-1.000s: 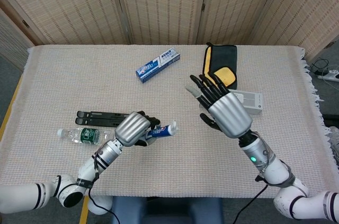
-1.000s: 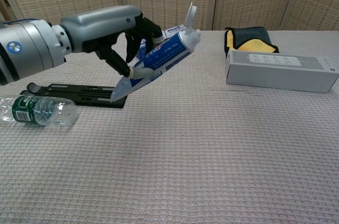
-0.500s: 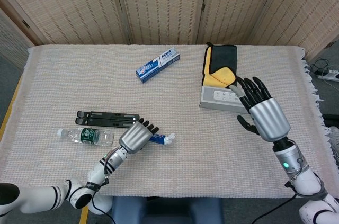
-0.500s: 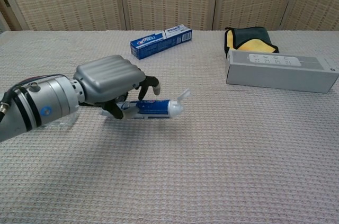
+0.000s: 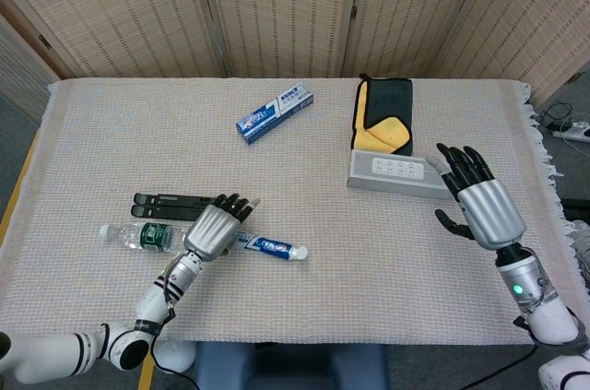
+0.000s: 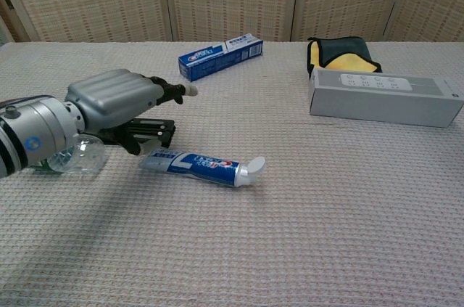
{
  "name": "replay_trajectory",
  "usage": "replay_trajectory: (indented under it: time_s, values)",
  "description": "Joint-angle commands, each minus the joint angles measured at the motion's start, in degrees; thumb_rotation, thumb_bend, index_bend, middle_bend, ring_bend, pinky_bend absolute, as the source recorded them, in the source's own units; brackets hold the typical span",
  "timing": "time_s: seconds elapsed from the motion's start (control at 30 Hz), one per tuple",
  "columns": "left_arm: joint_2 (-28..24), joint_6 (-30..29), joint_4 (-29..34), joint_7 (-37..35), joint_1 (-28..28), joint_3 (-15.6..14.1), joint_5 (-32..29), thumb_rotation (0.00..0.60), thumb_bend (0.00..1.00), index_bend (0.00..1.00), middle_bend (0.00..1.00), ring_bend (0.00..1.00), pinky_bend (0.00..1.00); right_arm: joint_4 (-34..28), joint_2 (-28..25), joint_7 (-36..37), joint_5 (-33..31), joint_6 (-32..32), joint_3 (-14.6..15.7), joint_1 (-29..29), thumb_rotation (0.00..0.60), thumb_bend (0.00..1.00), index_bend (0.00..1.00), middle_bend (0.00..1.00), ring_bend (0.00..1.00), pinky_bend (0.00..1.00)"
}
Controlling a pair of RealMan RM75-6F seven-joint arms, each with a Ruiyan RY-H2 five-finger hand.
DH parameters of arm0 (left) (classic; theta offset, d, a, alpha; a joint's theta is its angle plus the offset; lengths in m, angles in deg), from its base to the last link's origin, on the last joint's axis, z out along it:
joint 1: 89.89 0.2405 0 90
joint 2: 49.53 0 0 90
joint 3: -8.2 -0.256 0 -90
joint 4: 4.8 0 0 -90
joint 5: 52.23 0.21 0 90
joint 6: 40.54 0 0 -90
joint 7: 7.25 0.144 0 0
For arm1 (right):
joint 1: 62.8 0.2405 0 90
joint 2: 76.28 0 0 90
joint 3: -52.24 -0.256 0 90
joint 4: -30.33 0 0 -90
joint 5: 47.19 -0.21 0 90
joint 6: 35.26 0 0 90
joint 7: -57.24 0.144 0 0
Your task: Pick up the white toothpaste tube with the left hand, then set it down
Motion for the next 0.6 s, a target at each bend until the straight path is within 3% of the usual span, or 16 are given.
replay_trajectory:
  time_s: [0.03,0.3,0.6]
  values:
    - [-12.31,-4.89,10.47,-4.49,6.09,1.91,-5.23,0.6,0.43,0.06,0.2,0.15,0.21,1.93,-2.4,3.9,-1.45,0.59,1.73,-3.17,0.6,0.37,0.0,0.0,0.04,0.03]
    - [-25.11,-11.44,18.35,-13.38,15.42,-0.37,-5.59,0.6,0.43,0.08,0.2,0.16,0.2,4.78,-2.96,7.09,-2.46,3.98,3.23,-8.08,0.6,0.37,0.0,0.01,0.05,0.03]
    - [-27.38,-22.66,18.13,-21.56,26.11,-4.5,1.27,0.6,0.43,0.11,0.21,0.17,0.19,6.66,-1.46,11.04,-3.6,5.91,4.05,-11.99,0.6,0.37,0.0,0.01,0.05,0.03]
